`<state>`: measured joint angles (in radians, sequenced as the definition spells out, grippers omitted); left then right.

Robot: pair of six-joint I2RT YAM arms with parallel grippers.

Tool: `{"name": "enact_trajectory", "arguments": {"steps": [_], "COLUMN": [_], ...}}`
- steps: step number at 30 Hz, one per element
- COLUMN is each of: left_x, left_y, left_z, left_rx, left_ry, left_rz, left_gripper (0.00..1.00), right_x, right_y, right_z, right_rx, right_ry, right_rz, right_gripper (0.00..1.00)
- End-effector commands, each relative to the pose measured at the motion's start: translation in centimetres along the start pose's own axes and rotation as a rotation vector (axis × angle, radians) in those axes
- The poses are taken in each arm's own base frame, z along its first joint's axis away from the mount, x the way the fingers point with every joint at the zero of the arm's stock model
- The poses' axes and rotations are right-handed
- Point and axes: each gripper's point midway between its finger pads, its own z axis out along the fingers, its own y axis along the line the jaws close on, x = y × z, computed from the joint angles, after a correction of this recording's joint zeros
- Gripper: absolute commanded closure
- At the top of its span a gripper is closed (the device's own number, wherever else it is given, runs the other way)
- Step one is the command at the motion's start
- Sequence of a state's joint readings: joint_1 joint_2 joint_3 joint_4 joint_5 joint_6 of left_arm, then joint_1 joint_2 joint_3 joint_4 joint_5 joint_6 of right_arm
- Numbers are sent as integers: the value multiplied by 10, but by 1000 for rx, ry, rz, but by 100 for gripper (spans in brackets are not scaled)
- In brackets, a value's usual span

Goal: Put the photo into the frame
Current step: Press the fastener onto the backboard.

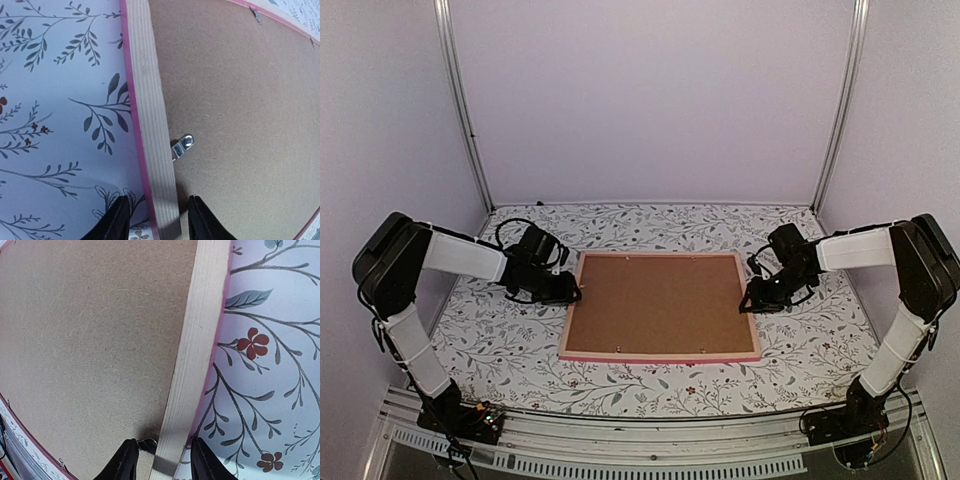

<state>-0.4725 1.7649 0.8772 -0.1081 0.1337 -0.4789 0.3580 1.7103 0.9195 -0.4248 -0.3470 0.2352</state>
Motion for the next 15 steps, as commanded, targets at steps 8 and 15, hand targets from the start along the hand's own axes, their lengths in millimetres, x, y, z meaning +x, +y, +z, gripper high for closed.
{"name": "enact_trajectory", "arguments": {"steps": [8, 15], "left_x": [9, 9], "left_y": [-1, -2], "left_z": [0, 0], "left_rx": [-1, -2], "left_ry": [20, 20], "left_rz": [12, 19], "left_gripper": [58, 58], "right_x": [-7, -10], "right_y": [-3, -3], "right_z": [1, 3], "right_rx": [-44, -59], "right_ry": [-14, -16], "right_rz": [36, 50], "right_gripper": [60, 60]}}
